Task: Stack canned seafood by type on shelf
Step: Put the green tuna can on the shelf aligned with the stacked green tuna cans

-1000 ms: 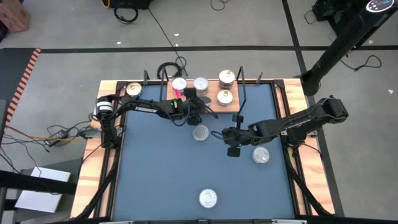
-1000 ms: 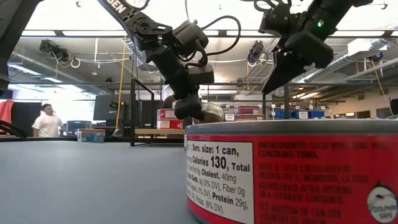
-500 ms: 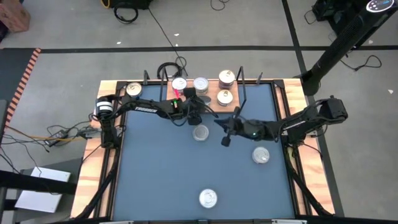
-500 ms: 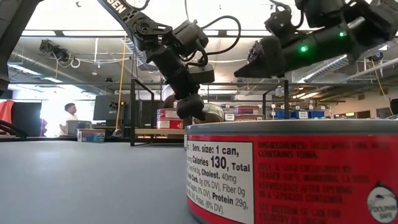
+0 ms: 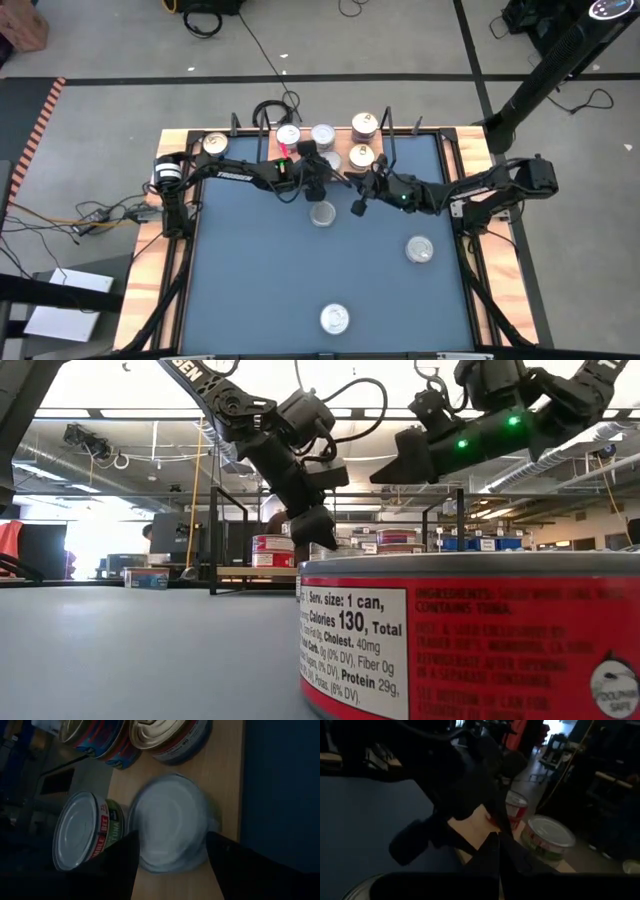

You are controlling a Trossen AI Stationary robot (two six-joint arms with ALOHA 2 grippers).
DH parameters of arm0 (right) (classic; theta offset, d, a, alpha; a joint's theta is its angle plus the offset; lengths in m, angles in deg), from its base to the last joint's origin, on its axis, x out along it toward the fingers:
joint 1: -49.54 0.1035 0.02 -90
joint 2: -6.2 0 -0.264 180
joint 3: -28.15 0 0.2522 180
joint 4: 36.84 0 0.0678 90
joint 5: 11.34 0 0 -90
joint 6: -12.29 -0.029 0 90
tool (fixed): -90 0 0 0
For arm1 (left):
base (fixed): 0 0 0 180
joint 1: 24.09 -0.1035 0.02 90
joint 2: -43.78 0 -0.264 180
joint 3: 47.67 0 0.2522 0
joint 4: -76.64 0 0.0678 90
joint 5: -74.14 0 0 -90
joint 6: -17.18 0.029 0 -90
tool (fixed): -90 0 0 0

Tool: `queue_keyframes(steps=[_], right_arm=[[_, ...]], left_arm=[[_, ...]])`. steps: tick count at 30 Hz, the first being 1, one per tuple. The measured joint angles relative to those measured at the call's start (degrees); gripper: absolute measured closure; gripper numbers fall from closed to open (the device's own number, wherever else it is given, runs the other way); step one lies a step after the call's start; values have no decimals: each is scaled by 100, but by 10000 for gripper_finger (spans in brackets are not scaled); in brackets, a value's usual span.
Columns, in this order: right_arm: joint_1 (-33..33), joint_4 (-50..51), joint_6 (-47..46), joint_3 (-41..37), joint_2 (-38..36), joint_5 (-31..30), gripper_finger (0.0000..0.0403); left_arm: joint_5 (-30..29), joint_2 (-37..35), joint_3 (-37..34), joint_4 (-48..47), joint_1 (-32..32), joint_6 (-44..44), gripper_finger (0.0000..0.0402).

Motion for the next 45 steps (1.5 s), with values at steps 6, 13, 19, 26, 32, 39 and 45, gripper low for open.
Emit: queue_keyframes(steps=[6,13,19,26,32,39,45], right_arm=[[-54,437,-194,79,0,-11,399],[-51,558,-354,86,0,15,400],[-30,893,-397,305,0,38,400],[-182,2934,-537,1309,0,-39,402],[-590,4198,-996,1766,0,561,402],[-864,4274,-985,1894,464,1256,403],[-861,4732,-917,2587,1356,960,403]], left_arm=[[25,-14,0,-225,16,-97,170],[116,-250,-31,-806,107,-589,171],[240,-631,-658,-175,125,-988,207],[816,-1426,-1739,1338,265,-1272,263],[1024,-2228,-2677,2534,465,-1306,289],[1443,-2963,-3724,3645,561,-1721,307],[1837,-3201,-3999,3874,663,-2059,312]])
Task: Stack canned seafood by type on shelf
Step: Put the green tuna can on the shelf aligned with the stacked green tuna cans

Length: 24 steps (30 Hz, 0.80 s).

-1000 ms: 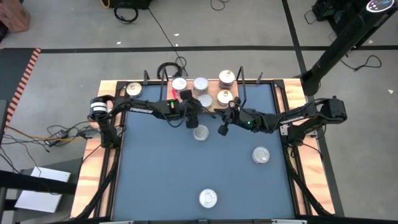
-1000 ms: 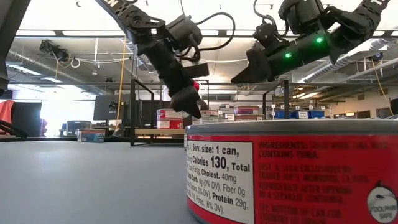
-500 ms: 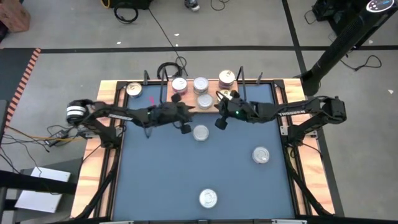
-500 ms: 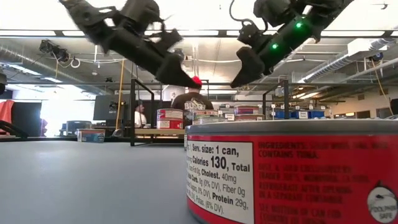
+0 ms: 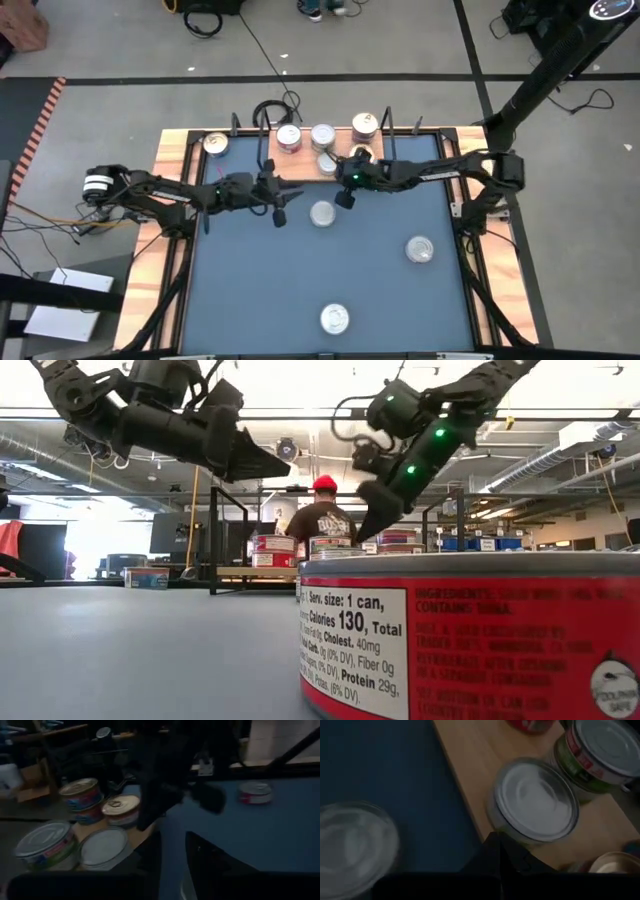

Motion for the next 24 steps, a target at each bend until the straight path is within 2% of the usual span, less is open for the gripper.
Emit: queue_keyframes(steps=[7,11,16,24], right_arm=[[-25,773,64,491,425,-193,403],[-122,674,91,512,495,-162,403],[-279,563,277,515,639,170,403],[-314,-131,563,515,707,259,403]], left_arm=[[135,-164,-29,27,206,24,312],[133,-159,-27,22,216,47,312],[133,-156,-27,-5,213,52,312],[128,-154,-25,-42,213,61,312]])
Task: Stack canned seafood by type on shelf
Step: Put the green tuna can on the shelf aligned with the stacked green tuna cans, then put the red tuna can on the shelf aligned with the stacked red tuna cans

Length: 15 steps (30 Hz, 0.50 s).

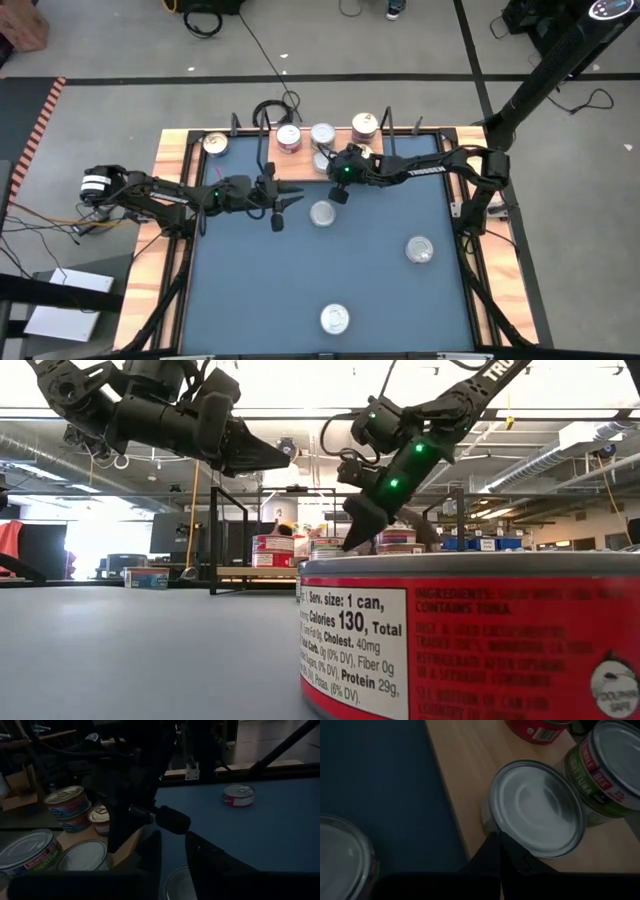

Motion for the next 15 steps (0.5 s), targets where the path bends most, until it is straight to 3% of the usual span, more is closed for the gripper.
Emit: queue_keyframes(steps=[8,12,15], right_arm=[[119,254,155,9,-280,1,397],[384,1083,111,9,-869,67,396],[634,1945,-210,9,-1388,542,393]], left_arm=[[0,41,0,-26,0,-455,312],[110,42,0,-8,2,-479,312],[299,42,0,64,3,-459,312]])
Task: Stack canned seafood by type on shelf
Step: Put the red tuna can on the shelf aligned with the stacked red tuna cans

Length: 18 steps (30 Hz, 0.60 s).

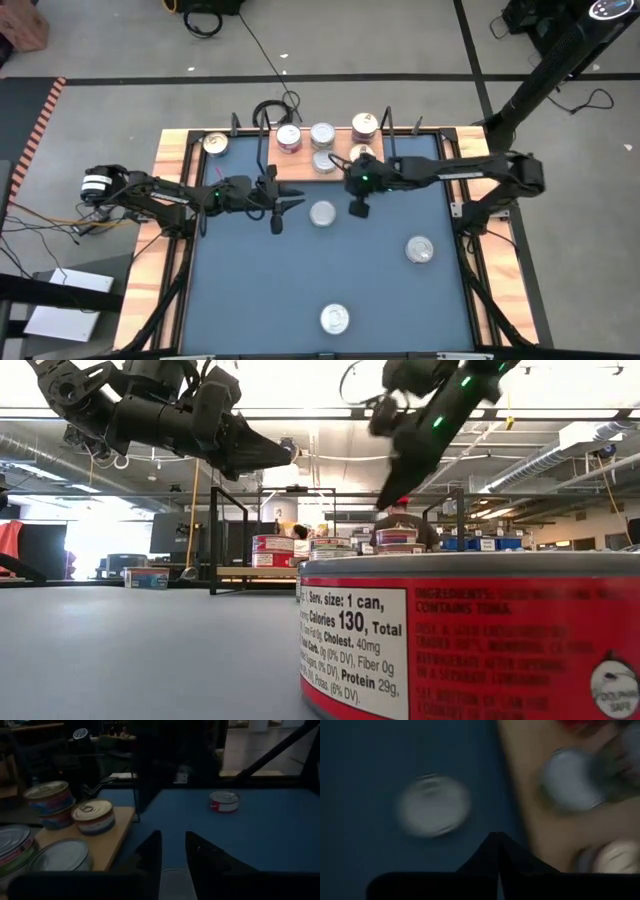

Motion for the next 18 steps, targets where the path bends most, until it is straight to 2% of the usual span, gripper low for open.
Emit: queue_keyframes(steps=[5,12,18], right_arm=[[624,1386,-1204,2,-621,680,379],[1897,3186,-2817,2,-741,725,345],[2804,3957,-5333,2,-604,859,305]], left_arm=[[25,0,0,-24,-1,4,312],[25,0,0,-27,-1,11,312],[45,0,0,-58,-1,4,312]])
